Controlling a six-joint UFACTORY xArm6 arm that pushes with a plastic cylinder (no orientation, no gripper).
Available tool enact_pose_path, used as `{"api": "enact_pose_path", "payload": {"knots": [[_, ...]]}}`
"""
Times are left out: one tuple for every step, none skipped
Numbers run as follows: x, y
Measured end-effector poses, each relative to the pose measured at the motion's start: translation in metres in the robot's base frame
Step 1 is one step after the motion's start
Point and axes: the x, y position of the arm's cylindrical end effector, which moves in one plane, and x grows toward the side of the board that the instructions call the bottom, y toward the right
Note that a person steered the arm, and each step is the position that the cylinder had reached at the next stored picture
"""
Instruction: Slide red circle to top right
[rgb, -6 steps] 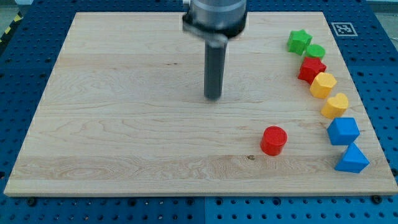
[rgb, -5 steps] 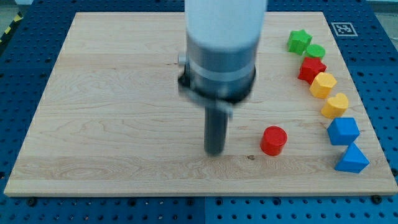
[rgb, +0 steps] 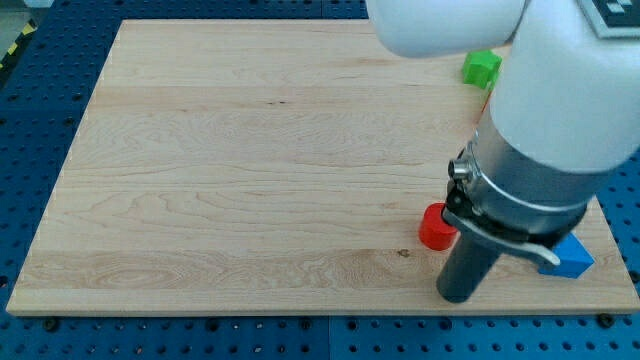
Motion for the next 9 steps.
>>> {"api": "enact_pose_path", "payload": {"knots": [[-0.025, 0.000], [-0.035, 0.000], [-0.041, 0.000], [-0.044, -0.017], [-0.044, -0.029], [-0.049, -0.025], [-0.061, -0.019], [-0.069, -0.019], [-0.079, -0.016]]}}
